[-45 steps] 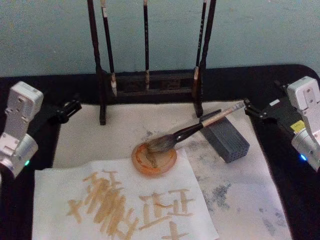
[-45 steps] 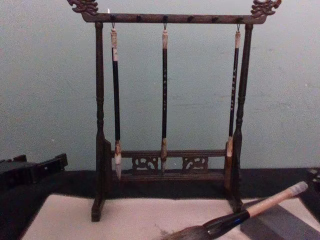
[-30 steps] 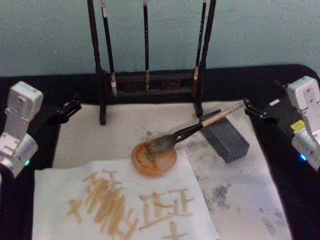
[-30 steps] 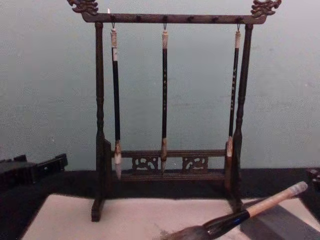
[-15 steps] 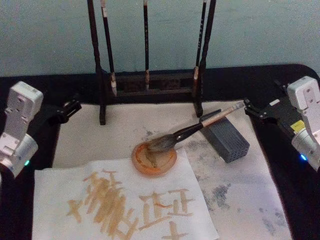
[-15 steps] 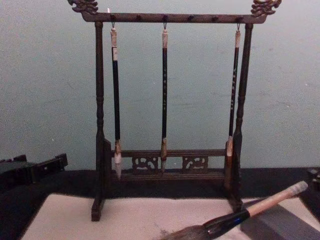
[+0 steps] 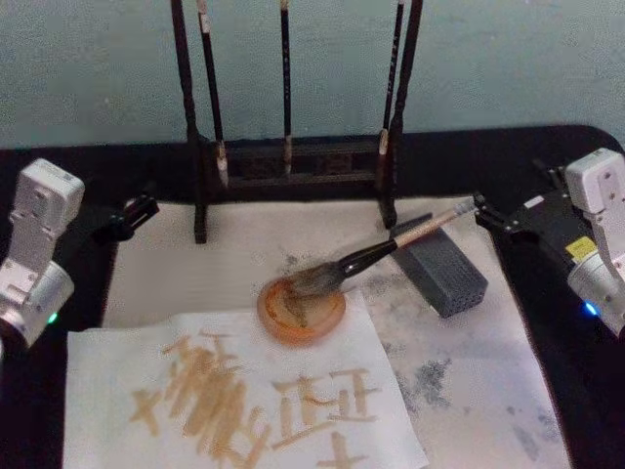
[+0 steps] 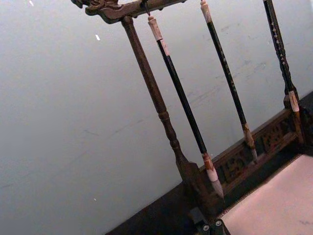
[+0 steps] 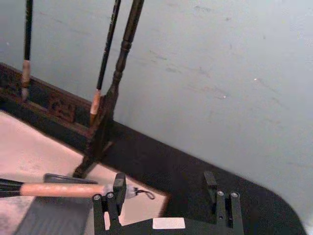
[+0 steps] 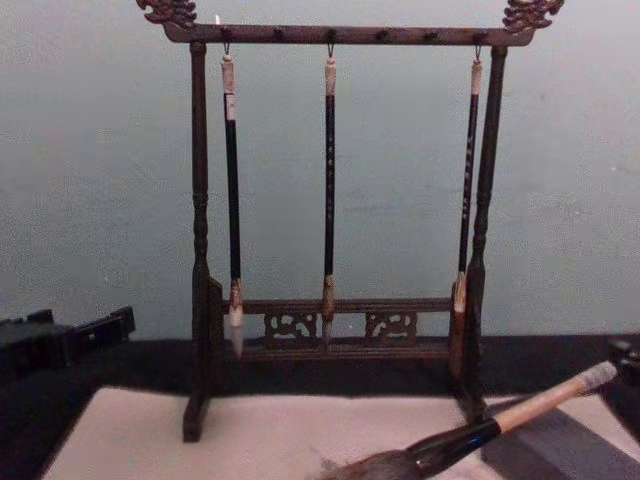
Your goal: Pick up the brush from the inkstone, write on the paper, then place the brush back to its original position.
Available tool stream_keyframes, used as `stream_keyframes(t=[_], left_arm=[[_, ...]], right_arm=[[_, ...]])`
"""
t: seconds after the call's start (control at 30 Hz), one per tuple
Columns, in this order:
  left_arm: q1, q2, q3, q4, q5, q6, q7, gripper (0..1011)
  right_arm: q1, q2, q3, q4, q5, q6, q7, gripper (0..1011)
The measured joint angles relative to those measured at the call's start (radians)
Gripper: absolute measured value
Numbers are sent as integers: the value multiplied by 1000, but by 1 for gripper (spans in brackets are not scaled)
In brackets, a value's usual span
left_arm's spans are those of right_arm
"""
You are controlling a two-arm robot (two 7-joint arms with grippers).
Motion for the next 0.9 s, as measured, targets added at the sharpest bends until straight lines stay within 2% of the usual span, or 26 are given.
stream_keyframes(t=[0.13, 0.23, 0.4, 0.47, 0.53, 0.7, 0.73, 0.8, 0.83, 0.9], left_arm=[[0, 0, 0, 0, 0, 0, 0, 1002], [0, 0, 0, 0, 0, 0, 0, 1002], [0, 0, 0, 0, 0, 0, 0, 1002], [0, 0, 0, 0, 0, 0, 0, 1002], [0, 0, 0, 0, 0, 0, 0, 1002], [0, 0, 0, 0, 0, 0, 0, 1002], [0, 0, 0, 0, 0, 0, 0, 1002], [0, 0, 0, 0, 0, 0, 0, 1002], [0, 0, 0, 0, 0, 0, 0, 1002], [0, 0, 0, 0, 0, 0, 0, 1002]], right_arm=[[-30, -2, 19, -24, 33, -7, 31, 1001], [-67, -3, 42, -61, 74, -11, 63, 1001], [-102, -5, 59, -94, 110, -12, 92, 1001], [-128, -11, 76, -112, 149, -8, 121, 1001], [-138, -14, 82, -118, 171, -6, 139, 1001], [-162, -35, 116, -119, 277, 4, 217, 1001], [-167, -44, 129, -112, 319, 9, 245, 1001], [-171, -56, 144, -104, 368, 20, 277, 1001], [-173, -70, 162, -93, 424, 38, 311, 1001], [-174, -84, 178, -81, 478, 63, 342, 1001]])
